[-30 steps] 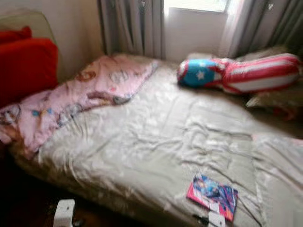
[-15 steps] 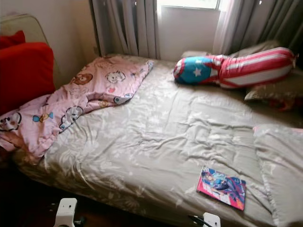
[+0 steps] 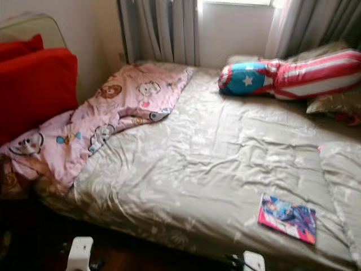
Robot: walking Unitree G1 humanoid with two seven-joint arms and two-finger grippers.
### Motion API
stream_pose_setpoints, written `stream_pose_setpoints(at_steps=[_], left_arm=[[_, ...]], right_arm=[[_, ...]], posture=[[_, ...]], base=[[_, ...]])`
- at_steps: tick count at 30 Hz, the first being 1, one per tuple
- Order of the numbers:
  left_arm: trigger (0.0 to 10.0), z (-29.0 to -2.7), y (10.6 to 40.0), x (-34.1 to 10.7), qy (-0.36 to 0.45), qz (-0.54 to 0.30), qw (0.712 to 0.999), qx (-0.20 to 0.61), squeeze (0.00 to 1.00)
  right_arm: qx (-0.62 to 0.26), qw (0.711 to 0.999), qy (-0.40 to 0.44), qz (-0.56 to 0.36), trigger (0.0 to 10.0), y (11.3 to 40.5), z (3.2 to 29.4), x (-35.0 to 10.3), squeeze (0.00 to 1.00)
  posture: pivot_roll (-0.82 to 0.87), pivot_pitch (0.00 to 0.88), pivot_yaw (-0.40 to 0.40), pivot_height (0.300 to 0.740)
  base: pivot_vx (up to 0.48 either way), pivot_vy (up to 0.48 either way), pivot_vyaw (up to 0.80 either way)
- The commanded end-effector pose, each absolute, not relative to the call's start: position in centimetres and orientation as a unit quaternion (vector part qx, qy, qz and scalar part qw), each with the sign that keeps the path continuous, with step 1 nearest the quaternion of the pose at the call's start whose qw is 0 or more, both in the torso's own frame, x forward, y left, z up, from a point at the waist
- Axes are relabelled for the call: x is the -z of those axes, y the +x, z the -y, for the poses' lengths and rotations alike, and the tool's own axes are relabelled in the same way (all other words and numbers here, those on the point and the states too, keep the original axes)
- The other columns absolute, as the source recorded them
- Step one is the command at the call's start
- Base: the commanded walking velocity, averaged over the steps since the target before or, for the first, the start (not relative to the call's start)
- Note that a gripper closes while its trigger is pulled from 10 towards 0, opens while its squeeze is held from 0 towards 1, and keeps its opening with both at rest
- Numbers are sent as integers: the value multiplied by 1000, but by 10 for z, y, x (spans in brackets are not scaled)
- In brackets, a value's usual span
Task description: Clean up the room
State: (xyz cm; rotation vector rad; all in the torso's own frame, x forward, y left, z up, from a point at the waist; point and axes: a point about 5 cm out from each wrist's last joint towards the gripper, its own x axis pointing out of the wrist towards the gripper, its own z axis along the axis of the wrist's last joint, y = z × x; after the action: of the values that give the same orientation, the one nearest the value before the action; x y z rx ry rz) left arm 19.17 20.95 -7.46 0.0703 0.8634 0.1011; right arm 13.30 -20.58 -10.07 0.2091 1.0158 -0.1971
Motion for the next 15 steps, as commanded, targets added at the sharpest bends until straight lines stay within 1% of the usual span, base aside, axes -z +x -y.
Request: stream_pose_setpoints(at_steps=[1, 15], left_arm=[[10000, -214, 187, 76, 41, -427, 902, -51, 0], [10000, -215, 186, 76, 39, -427, 902, -55, 0]], right_arm=[[86, 868, 101, -478, 10000, 140, 201, 99, 0], [87, 868, 102, -479, 10000, 140, 202, 99, 0]], posture=[[-3, 0, -6, 740], [6, 0, -11, 740]], base=[[0, 334, 0], [0, 333, 0]])
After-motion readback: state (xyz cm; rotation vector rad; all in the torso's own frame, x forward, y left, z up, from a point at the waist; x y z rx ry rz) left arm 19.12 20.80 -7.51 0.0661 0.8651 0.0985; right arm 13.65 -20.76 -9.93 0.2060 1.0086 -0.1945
